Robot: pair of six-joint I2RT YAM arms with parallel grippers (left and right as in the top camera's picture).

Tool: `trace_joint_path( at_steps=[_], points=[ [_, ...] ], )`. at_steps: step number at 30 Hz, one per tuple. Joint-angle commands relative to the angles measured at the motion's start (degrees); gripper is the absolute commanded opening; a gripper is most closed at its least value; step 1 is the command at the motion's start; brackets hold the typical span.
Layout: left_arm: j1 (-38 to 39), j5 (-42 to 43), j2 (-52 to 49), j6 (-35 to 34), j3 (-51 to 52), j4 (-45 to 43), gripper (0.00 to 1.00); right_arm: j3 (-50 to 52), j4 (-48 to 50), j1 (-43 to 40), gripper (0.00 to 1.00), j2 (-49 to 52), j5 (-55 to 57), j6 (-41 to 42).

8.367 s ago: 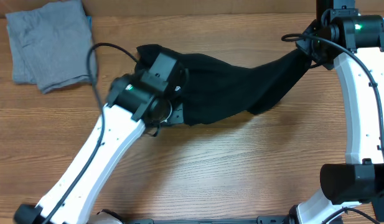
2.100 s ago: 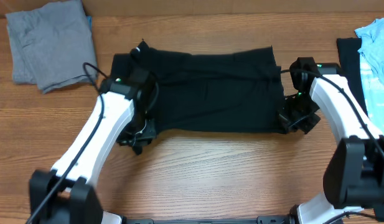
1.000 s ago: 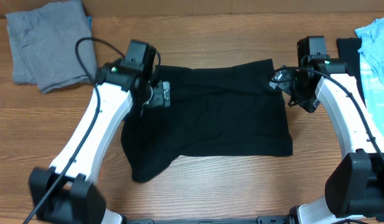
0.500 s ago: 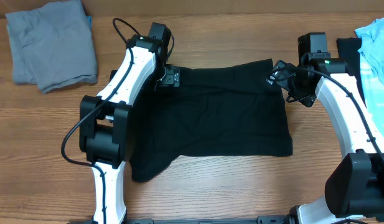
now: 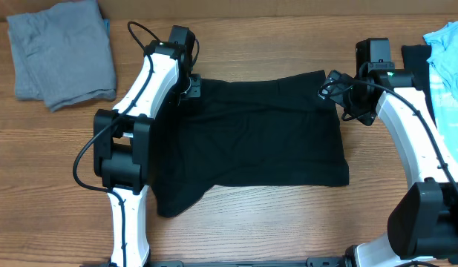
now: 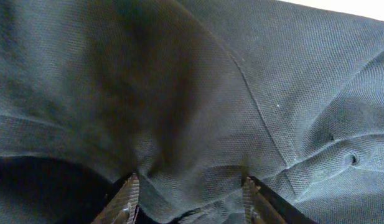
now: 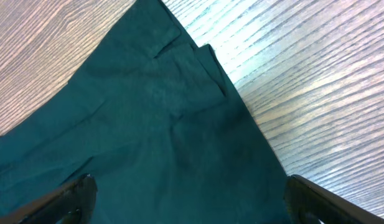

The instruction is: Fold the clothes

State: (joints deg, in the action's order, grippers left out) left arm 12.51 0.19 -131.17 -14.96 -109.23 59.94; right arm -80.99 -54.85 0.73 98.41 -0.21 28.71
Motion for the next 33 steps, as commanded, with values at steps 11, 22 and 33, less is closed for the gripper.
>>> trace_joint_path(
  at_steps=[11, 22, 33],
  points=[
    [-0.02, 4.17, -0.72, 1.73, -1.11, 0.42, 0.24, -0.39, 3.96, -0.17, 1.0, 1.09, 0.37, -0.28],
    [-0.31, 2.19, -0.7, 2.78, -2.1, -0.81, 0.04, -0.39, 9.07, -0.17, 1.0, 8.2, 0.52, -0.24],
    [-0.61, 1.7, -1.09, 4.35, -5.25, 2.67, 0.31, -0.39, 10.01, -0.17, 1.0, 8.48, 0.5, -0.22]
  ],
)
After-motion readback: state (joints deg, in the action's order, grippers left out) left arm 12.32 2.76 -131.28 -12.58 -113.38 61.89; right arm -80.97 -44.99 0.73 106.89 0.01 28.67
